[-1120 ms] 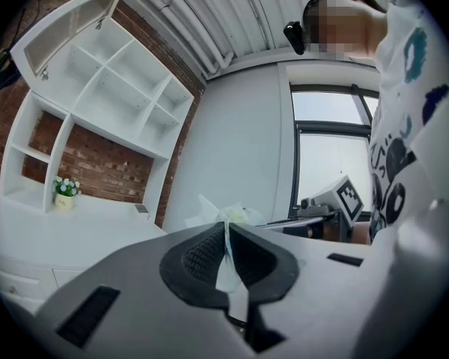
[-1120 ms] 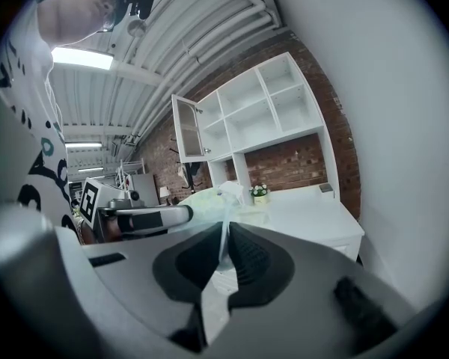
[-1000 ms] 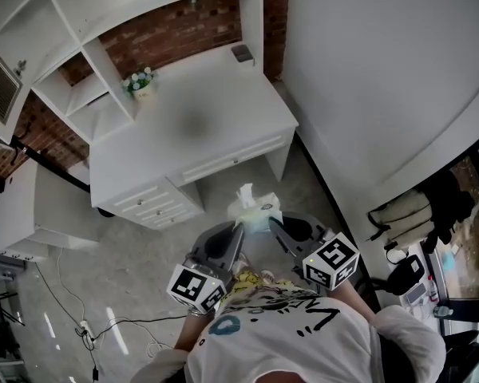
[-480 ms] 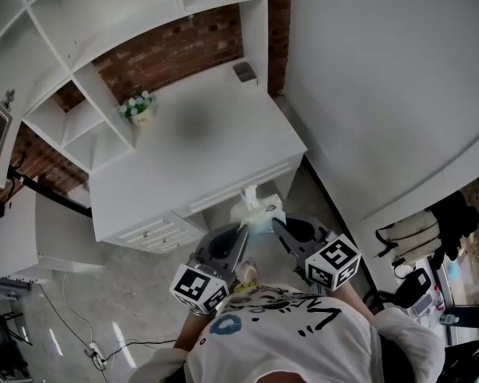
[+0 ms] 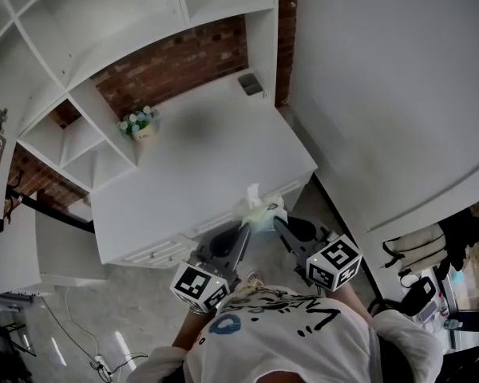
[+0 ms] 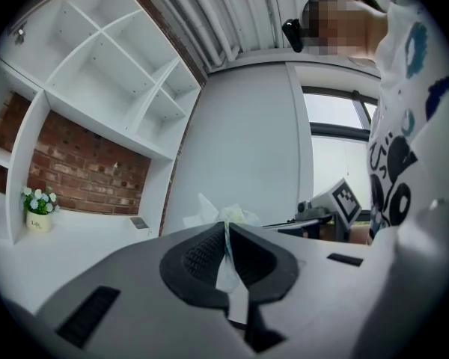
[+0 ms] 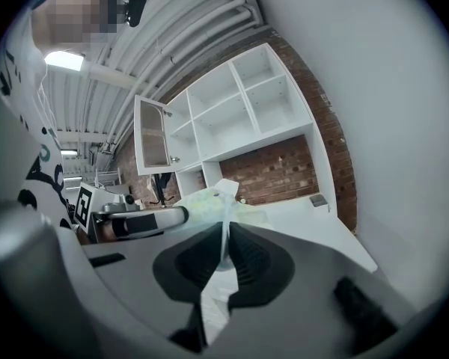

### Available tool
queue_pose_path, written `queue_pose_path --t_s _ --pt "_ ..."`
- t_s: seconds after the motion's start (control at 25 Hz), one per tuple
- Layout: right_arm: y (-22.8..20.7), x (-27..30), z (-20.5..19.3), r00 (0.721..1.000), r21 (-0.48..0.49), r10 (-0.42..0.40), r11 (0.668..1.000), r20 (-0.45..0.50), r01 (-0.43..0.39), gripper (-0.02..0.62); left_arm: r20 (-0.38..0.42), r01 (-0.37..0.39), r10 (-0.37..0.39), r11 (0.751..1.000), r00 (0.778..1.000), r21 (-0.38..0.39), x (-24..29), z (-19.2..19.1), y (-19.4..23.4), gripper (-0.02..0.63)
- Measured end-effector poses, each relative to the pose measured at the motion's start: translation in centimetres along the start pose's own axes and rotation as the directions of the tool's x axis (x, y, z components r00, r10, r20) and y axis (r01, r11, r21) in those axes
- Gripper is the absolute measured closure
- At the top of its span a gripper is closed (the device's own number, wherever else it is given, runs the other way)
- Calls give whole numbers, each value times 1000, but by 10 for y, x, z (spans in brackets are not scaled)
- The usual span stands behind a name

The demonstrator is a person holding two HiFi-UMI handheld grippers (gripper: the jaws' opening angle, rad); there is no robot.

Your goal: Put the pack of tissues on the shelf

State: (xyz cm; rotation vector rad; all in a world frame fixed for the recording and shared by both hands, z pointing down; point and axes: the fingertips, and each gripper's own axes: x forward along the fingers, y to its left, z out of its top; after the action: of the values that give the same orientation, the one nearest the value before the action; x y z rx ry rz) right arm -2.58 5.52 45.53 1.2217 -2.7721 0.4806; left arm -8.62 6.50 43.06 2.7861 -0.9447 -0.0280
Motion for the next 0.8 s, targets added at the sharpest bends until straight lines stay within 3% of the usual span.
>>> queue_pose_path --t_s 0.8 --pt "-31 61 9 1000 -12 -11 1000 -29 10 557 -1 4 -4 1000 1000 -19 26 3 67 586"
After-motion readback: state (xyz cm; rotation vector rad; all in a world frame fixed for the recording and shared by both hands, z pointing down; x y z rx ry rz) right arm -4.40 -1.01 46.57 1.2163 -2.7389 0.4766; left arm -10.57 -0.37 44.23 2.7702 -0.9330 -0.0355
